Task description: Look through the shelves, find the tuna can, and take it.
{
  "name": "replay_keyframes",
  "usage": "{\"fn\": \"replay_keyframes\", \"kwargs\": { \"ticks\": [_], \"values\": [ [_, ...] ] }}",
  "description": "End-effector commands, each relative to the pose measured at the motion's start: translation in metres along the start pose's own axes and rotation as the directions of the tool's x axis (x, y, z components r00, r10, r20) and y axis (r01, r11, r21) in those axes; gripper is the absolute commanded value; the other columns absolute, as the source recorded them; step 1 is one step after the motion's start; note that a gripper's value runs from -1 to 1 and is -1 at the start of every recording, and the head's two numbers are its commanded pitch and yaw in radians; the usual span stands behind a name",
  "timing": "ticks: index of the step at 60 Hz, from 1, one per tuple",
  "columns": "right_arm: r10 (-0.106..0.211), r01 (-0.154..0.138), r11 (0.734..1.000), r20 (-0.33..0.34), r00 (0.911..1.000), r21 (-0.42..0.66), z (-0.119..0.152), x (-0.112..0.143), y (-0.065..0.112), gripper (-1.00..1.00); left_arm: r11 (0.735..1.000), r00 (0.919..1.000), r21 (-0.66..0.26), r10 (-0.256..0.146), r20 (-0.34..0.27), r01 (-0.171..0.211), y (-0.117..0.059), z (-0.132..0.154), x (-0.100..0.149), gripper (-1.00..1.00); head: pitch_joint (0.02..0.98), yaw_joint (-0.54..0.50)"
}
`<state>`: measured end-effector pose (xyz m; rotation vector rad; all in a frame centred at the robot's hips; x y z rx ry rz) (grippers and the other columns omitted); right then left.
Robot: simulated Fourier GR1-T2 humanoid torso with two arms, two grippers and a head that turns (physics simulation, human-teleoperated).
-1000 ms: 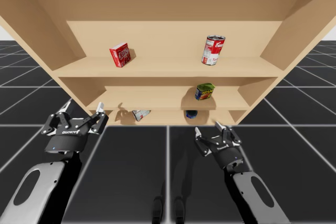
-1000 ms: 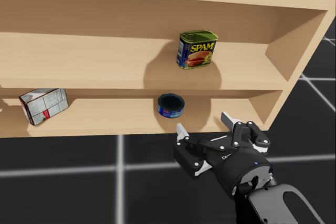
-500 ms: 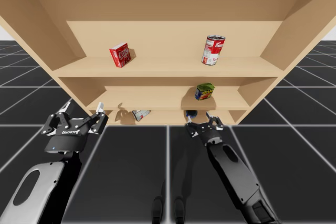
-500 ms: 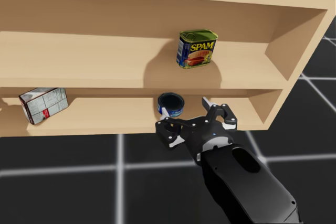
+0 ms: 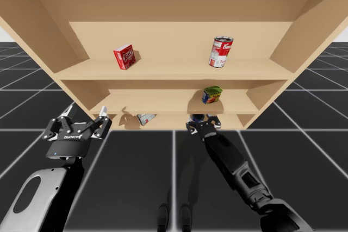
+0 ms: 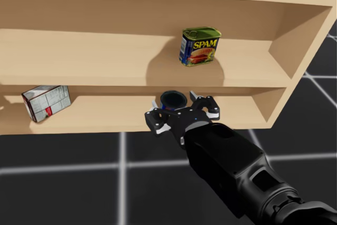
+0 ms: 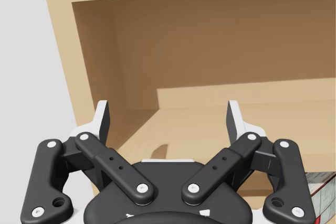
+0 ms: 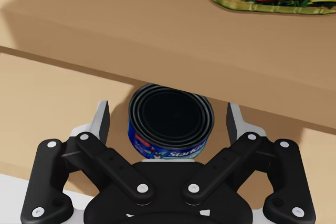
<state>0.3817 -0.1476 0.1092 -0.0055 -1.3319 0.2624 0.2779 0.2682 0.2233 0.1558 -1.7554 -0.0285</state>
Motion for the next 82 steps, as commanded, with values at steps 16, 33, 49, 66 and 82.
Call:
{"fn": "replay_keyframes", "kwargs": {
  "ticks": [16,33,49,66,82],
  "values": [
    [-0.087,0.089,0.996,-0.105,0.9906,0.013,-0.03,-0.017,-0.006,-1.0,1.0,1.0,0.003,-0.002,0.003,0.002,0.001,0.0,0.0,-1.0,0.736,-0.17],
    [-0.109,0.112,0.994,-0.13,0.9855,0.017,-0.024,-0.019,-0.008,1.0,1.0,1.0,0.004,-0.003,0.004,0.003,0.002,-0.001,-0.001,-1.0,0.735,-0.17],
    [-0.119,0.12,0.993,-0.05,0.9916,0.004,-0.002,0.0,-0.021,1.0,1.0,1.0,0.005,-0.001,0.007,0.001,0.003,-0.001,0.0,-1.0,0.729,-0.18],
    [-0.137,0.136,0.99,0.025,0.9903,0.03,0.044,0.011,-0.029,1.0,1.0,1.0,0.005,0.0,0.009,0.0,0.003,-0.001,0.0,-1.0,0.724,-0.18],
    [-0.193,0.19,0.979,0.034,0.9806,0.072,0.108,0.003,-0.037,1.0,1.0,0.9999,0.008,0.004,0.013,-0.004,0.003,-0.001,0.001,-1.0,0.723,-0.18]
  ]
}}
